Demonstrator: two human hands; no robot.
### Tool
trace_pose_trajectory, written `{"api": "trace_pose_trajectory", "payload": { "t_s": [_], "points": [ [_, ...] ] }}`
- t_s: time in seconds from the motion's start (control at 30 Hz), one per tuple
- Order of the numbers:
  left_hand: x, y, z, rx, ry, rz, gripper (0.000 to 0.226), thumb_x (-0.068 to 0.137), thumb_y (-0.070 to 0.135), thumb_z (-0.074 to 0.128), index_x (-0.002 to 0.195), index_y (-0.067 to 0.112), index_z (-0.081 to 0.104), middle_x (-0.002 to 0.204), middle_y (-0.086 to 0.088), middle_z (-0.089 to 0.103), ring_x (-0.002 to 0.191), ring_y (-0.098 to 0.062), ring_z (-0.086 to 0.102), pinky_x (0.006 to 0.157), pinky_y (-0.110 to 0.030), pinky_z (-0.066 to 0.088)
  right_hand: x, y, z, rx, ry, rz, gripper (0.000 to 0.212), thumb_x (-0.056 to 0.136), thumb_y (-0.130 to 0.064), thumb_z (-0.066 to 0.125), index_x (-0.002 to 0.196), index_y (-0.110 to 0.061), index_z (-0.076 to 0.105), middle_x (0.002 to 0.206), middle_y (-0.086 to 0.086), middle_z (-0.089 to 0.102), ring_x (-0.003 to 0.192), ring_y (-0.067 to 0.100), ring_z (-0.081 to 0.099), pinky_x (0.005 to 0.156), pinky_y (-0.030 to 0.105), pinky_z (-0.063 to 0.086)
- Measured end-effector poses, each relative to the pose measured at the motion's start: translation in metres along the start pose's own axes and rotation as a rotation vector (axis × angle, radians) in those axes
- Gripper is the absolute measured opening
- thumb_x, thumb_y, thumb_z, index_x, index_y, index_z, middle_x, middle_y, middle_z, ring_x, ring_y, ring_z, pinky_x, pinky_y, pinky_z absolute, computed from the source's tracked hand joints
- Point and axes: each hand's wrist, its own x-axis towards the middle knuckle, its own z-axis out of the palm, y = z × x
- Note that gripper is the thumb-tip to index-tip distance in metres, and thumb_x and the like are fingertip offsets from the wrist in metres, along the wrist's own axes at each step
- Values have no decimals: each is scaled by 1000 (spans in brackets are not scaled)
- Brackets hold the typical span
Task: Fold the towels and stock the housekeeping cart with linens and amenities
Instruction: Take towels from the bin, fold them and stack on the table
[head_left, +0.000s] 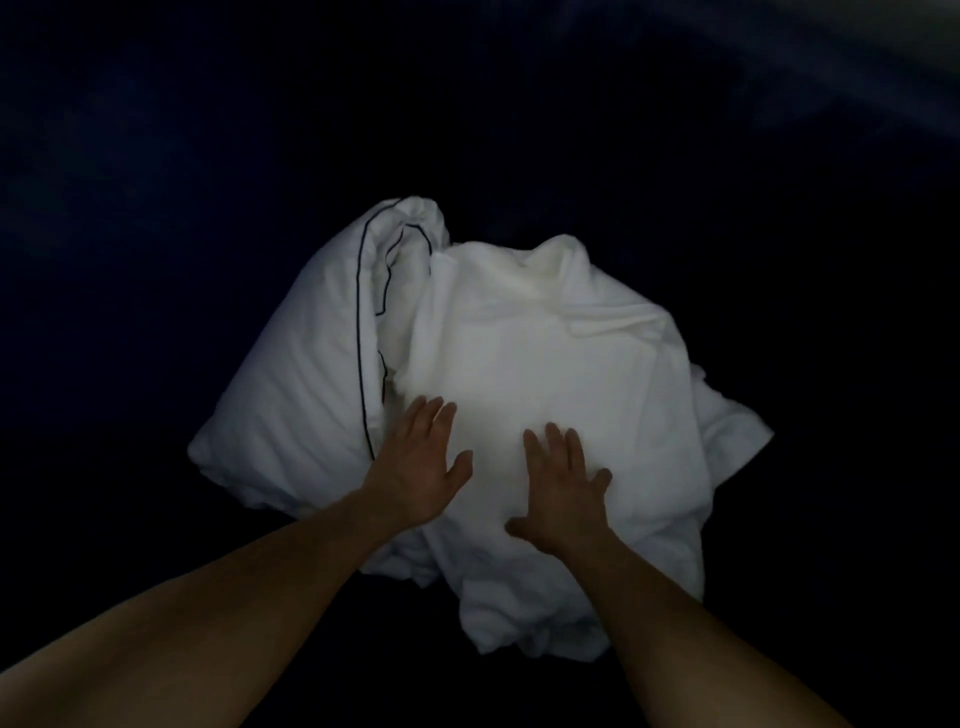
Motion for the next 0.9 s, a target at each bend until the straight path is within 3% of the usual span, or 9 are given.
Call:
{"api": "trace_pose_trajectory", "payload": {
  "t_s": [0.07,0.13,0.2,0.27,0.3,0.4,0.53,0.7,0.9],
  "points": [
    [7,-1,14,-32,-8,-2,70,101,44,44,154,6,19,162,-13,17,151,-25,8,121,-32,2,4,-1,6,-72,66,31,94,88,-43,62,156,-21,2,161,12,7,148,33,9,108,61,25],
    [10,-1,22,-44,-12,-8,70,101,45,43,153,4,22,161,-15,19,151,-26,11,122,-35,6,6,-4,7,-111,212,33,63,88,-22,53,147,-11,32,141,18,39,128,35,39,99,49,38],
    [10,1,23,-51,2,-9,76,96,51,37,151,1,27,159,-18,23,150,-30,15,122,-39,13,5,-7,6,-152,322,-10,40,70,-10,61,110,-2,64,100,17,63,91,32,62,74,37,51],
    [12,3,19,-93,75,-21,84,89,55,37,150,-2,29,158,-22,24,148,-35,20,122,-44,14,3,-10,2,-155,354,-46,25,49,-5,67,73,-5,68,66,11,62,58,25,62,51,28,50],
    [17,5,16,-123,120,-46,86,88,55,40,151,-2,27,158,-22,22,147,-36,19,122,-45,11,4,-8,0,-121,342,-43,25,47,-4,69,72,-4,67,66,11,62,58,26,62,51,26,49],
    [42,11,3,-217,228,-216,91,87,49,55,153,0,17,160,-22,15,147,-36,16,121,-45,6,6,1,-8,62,163,-39,30,78,-9,59,108,-4,57,109,16,62,102,27,59,82,30,46],
    [66,18,-11,-345,207,-434,89,85,26,72,151,-2,20,148,-26,37,133,-39,39,109,-41,33,-8,11,-11,150,145,-26,28,84,-14,51,112,-9,53,117,11,58,109,25,54,89,32,40],
    [56,41,-19,-359,206,-307,30,91,-2,54,119,-12,55,116,-29,58,102,-40,58,81,-31,41,-30,15,-17,270,197,-25,40,89,-21,53,129,-14,50,124,7,55,116,23,50,96,32,38],
    [14,55,-33,-232,261,-207,24,94,-3,54,113,-15,63,135,-32,47,112,-38,55,92,-25,37,-60,27,-33,382,248,-102,74,87,-40,61,150,-18,30,143,5,38,132,24,33,107,36,33]
  ]
}}
